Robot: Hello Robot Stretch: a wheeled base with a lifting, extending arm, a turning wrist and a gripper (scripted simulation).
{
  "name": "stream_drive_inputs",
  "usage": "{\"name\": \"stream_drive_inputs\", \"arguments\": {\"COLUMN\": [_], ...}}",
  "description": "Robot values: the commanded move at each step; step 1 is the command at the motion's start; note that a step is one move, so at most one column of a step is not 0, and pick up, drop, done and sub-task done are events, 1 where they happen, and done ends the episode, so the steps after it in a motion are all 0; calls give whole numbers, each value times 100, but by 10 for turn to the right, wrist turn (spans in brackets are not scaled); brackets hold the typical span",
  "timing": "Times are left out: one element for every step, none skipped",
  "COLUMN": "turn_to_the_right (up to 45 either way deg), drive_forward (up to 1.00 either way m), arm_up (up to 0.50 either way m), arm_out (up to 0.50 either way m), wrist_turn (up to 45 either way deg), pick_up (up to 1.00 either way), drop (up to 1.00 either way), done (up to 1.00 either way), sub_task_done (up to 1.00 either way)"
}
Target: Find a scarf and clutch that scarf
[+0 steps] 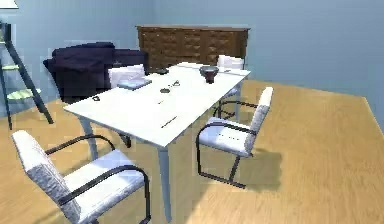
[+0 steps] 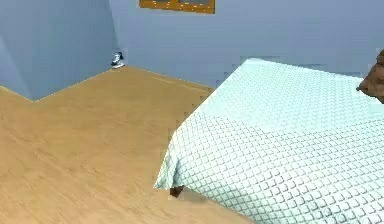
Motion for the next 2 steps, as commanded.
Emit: {"name": "stream_drive_inputs", "arguments": {"turn_to_the_right": [-450,-330], "drive_forward": [0,0], "arm_up": [0,0], "arm_out": [0,0], "wrist_turn": [0,0], "pick_up": [0,0], "drop": [0,0], "done": [0,0], "sub_task_done": [0,0]}}
